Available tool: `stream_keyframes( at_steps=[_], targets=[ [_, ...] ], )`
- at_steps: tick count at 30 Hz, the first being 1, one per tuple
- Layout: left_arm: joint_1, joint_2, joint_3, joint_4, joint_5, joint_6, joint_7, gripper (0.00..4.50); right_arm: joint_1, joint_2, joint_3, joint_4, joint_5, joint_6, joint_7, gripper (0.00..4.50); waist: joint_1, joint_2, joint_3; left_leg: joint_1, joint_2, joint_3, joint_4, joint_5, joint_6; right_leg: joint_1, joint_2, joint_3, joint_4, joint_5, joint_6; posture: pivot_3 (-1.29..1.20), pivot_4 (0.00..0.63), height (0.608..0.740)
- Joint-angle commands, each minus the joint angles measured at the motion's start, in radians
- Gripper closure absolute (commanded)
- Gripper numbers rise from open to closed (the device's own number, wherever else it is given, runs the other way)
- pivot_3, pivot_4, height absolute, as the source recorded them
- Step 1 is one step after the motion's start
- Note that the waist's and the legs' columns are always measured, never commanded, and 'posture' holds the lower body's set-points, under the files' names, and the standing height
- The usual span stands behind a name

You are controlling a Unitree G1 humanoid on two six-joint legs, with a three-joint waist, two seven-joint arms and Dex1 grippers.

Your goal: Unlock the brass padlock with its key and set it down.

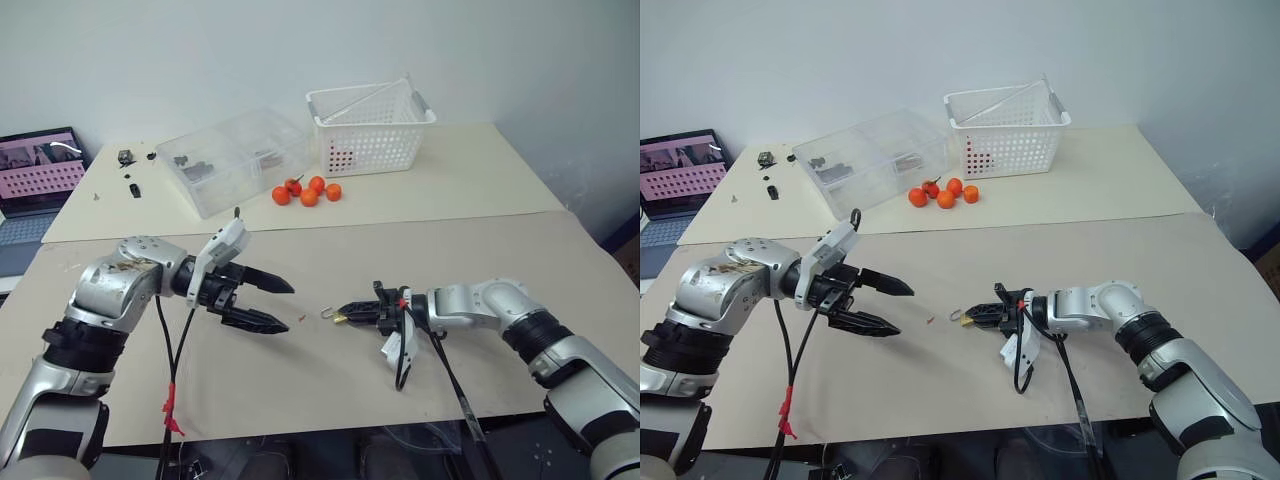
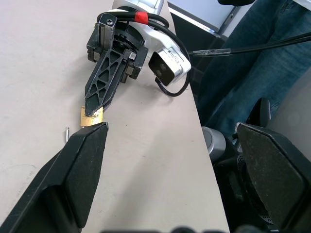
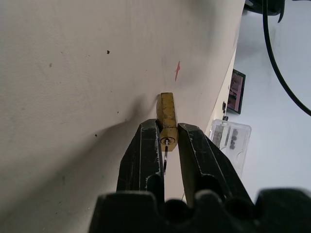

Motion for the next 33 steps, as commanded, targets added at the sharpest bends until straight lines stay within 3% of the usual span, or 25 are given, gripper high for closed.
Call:
stream_keyframes(
  at_steps=[1, 10, 17, 21, 24, 27, 30, 33],
  targets=[
    [-0.01, -0.007, 0.009, -0.013, -0.007, -0.018, 0.0, 0.0, 0.009, -0.032, 0.003, 0.013, 0.031, -0.032, 0.043, 3.23, 0.001, 0.0, 0.0, 0.0, 0.0, 0.0, 0.0, 0.0, 0.0, 0.0, 0.0, 0.0, 0.0, 0.0, 0.0, 0.0, 0.15, 0.74],
    [-0.024, -0.023, 0.0, 0.003, -0.002, -0.024, -0.01, 0.0, 0.05, -0.155, -0.04, 0.027, 0.049, -0.033, 0.026, 0.02, 0.004, 0.0, 0.0, 0.0, 0.0, 0.0, 0.001, 0.0, 0.0, 0.0, -0.001, 0.001, -0.001, 0.0, 0.0, 0.0, 0.15, 0.74],
    [-0.021, -0.03, 0.006, 0.0, -0.008, -0.025, -0.007, 0.0, 0.078, -0.257, -0.078, 0.09, 0.092, -0.052, 0.032, 0.02, 0.005, 0.0, -0.001, 0.001, -0.001, 0.001, 0.002, 0.0, 0.001, 0.002, -0.001, 0.002, -0.002, 0.0, 0.0, 0.0, 0.15, 0.74],
    [-0.011, -0.044, 0.027, -0.001, -0.005, -0.051, 0.02, 0.0, 0.071, -0.277, -0.071, 0.181, 0.261, -0.112, 0.192, 0.02, 0.003, 0.0, -0.001, 0.001, 0.001, 0.005, 0.002, -0.001, 0.002, 0.002, -0.001, 0.003, -0.003, 0.0, 0.0, 0.0, 0.15, 0.74],
    [0.026, -0.069, 0.076, -0.005, 0.03, -0.173, 0.086, 0.0, 0.168, -0.343, -0.061, 0.125, 0.745, 0.046, 0.616, 0.02, 0.005, 0.0, -0.001, 0.002, 0.004, 0.012, 0.004, -0.003, 0.006, 0.006, 0.0, 0.002, -0.004, 0.0, 0.0, 0.0, 0.15, 0.74],
    [0.082, -0.067, 0.104, -0.024, 0.062, -0.22, 0.157, 0.0, 0.35, -0.438, -0.146, -0.218, 1.301, 0.519, 0.953, 0.02, 0.008, 0.002, -0.001, 0.002, 0.013, 0.013, 0.01, -0.013, 0.021, 0.019, 0.0, 0.002, -0.011, 0.0, 0.0, 0.0, 0.15, 0.74],
    [0.127, -0.076, 0.144, -0.047, 0.053, -0.249, 0.202, 0.0, 0.451, -0.505, -0.24, -0.454, 1.538, 0.833, 1.052, 0.02, 0.005, 0.004, -0.001, 0.0, 0.013, 0.009, 0.013, -0.018, 0.028, 0.017, 0.0, 0.004, -0.013, 0.0, 0.0, 0.0, 0.15, 0.74],
    [0.18, -0.098, 0.191, -0.107, 0.027, -0.225, 0.288, 0.0, 0.52, -0.543, -0.349, -0.667, 1.73, 1.102, 1.028, 0.02, 0.003, 0.005, 0.0, 0.0, 0.013, 0.009, 0.014, -0.02, 0.03, 0.015, 0.0, 0.006, -0.013, 0.0, 0.001, 0.0, 0.15, 0.74]
  ],
)
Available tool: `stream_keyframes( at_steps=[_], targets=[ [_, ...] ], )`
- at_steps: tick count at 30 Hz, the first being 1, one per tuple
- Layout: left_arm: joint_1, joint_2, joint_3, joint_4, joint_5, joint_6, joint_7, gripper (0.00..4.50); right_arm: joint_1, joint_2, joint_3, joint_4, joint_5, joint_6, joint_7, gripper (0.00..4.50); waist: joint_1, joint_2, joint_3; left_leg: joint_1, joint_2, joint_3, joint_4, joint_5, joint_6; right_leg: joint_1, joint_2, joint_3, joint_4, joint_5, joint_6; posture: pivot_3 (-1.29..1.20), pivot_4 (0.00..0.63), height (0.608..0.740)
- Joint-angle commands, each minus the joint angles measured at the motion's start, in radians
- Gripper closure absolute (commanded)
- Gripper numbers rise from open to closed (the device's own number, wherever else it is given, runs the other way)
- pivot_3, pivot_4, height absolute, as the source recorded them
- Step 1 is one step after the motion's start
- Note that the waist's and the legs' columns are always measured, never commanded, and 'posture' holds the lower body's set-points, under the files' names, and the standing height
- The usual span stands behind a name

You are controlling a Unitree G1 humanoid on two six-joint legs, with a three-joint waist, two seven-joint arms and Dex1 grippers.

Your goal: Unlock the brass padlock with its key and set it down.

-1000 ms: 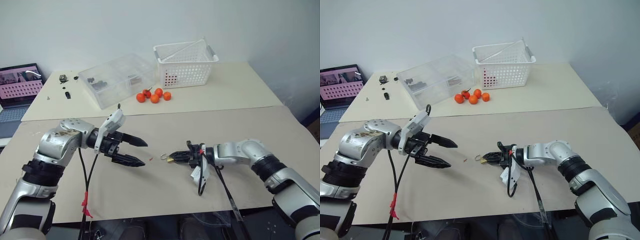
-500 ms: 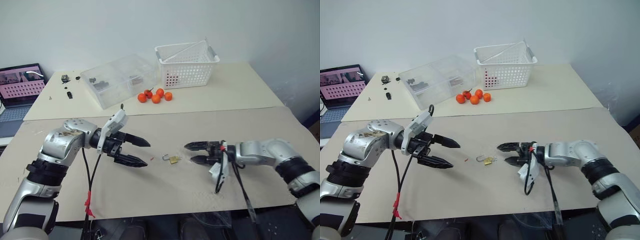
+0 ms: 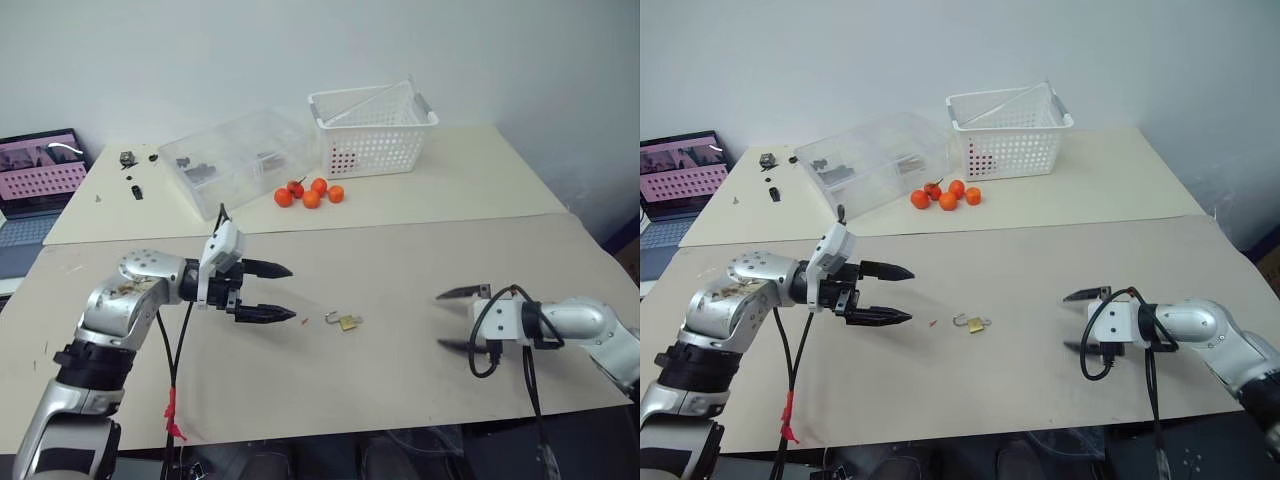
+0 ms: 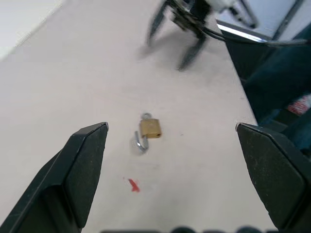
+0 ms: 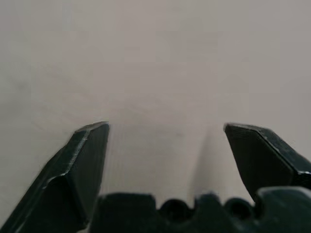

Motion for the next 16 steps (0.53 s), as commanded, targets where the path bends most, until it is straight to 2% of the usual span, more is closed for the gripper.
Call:
stream_keyframes(
  at_steps=[1, 8, 16],
  targets=[
    [0.046, -0.019, 0.078, -0.102, -0.038, 0.007, 0.098, 0.0, 0.032, -0.033, -0.163, -0.249, 0.244, 0.308, -0.03, 0.02, 0.003, 0.002, 0.001, 0.0, 0.0, 0.0, 0.0, 0.0, 0.0, -0.001, 0.0, 0.0, -0.001, 0.0, 0.0, 0.0, 0.15, 0.74],
    [0.139, -0.068, 0.098, -0.249, -0.037, 0.042, 0.267, 0.0, 0.09, 0.105, -0.308, -0.405, 0.294, 0.552, -0.207, 0.02, 0.035, 0.002, 0.001, 0.001, 0.003, -0.002, -0.001, -0.002, -0.003, -0.002, 0.0, -0.001, -0.001, 0.001, 0.0, 0.0, 0.15, 0.74],
    [0.229, 0.006, 0.04, -0.228, 0.055, -0.065, 0.22, 0.0, 0.179, 0.177, -0.37, -0.427, 0.209, 0.599, -0.165, 0.02, 0.049, 0.002, 0.001, -0.001, 0.0, 0.002, -0.001, -0.003, -0.009, -0.004, 0.0, 0.0, -0.004, 0.001, 0.0, 0.0, 0.15, 0.74]
  ],
)
